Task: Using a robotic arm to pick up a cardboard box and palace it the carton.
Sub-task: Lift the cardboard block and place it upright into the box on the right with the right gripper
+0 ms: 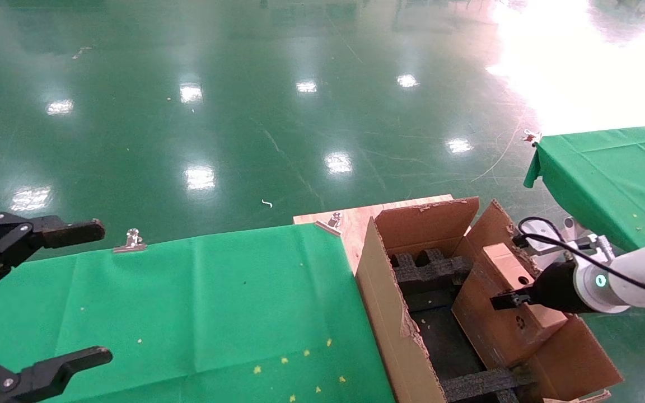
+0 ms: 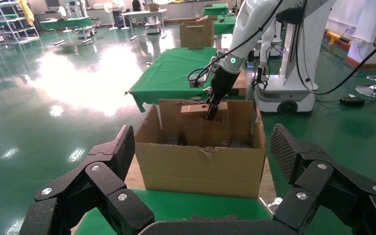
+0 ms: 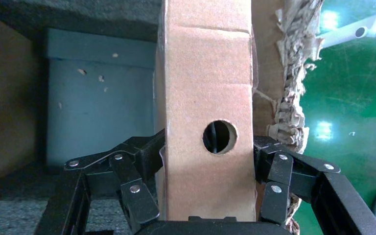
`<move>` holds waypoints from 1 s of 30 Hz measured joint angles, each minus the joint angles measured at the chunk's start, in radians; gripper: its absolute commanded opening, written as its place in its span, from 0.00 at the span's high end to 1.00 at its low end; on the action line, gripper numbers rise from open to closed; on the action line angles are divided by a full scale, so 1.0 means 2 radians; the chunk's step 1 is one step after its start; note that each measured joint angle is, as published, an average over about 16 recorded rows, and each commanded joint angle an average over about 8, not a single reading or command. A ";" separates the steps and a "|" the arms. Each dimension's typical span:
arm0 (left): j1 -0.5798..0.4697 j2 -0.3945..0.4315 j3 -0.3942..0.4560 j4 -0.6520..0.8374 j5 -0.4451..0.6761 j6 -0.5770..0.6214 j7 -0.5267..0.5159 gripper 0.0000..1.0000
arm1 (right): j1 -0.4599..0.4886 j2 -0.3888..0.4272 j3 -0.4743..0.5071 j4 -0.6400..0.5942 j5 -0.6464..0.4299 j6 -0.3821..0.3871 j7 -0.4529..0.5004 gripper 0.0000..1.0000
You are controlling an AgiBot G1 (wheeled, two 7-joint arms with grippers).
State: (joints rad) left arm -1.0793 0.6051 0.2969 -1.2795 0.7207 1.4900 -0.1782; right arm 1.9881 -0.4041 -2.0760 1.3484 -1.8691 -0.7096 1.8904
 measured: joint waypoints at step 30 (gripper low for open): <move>0.000 0.000 0.001 0.000 -0.001 0.000 0.000 0.00 | -0.056 -0.036 -0.012 -0.023 -0.042 0.027 0.080 1.00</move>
State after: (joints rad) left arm -1.0797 0.6045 0.2985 -1.2795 0.7196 1.4893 -0.1774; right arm 1.8752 -0.4770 -2.1009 1.3029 -1.9538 -0.6559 2.0497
